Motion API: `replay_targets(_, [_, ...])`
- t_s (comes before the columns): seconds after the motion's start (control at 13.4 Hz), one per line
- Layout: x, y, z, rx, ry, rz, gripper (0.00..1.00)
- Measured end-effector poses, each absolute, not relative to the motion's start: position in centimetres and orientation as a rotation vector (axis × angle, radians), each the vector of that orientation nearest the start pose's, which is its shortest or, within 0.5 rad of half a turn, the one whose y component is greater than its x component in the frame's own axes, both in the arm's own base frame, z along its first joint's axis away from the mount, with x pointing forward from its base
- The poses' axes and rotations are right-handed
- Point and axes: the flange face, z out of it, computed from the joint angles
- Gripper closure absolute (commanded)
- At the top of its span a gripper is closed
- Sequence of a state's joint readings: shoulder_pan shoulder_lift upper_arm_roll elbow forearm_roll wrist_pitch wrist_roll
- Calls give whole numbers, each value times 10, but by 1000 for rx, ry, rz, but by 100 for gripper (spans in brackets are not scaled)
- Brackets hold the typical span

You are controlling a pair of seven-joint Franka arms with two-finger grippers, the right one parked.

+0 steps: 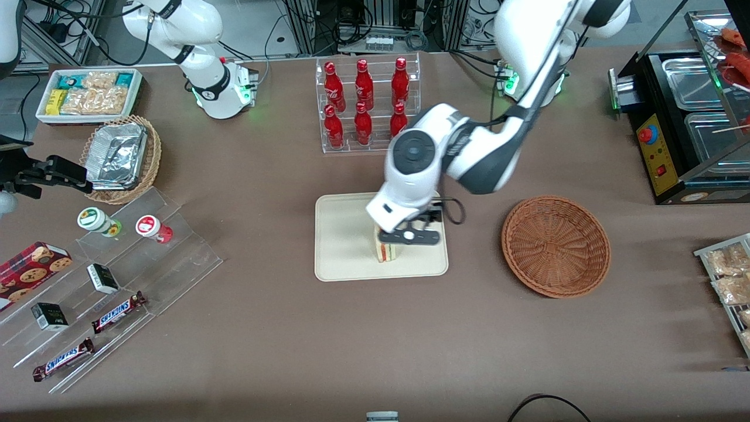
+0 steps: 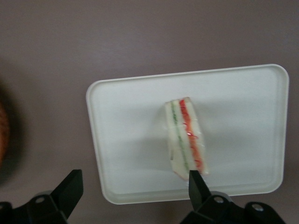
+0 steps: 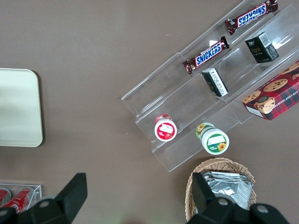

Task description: Place sandwich from basket to tray

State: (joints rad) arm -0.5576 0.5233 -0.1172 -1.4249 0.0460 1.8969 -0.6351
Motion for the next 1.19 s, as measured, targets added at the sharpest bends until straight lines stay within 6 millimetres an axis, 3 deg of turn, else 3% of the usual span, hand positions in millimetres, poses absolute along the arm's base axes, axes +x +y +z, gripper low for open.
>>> replay_targets(0.15, [565, -377, 404, -3115, 67, 80, 0])
replay_targets(0.6, [577, -267, 435, -3127, 125, 87, 0])
replay_targets(0.89, [572, -189, 452, -3143, 135, 93, 0])
replay_targets(1.04, [565, -161, 464, -3143, 140, 84, 0])
replay_targets(1.19, [554, -147, 478, -3143, 136, 85, 0])
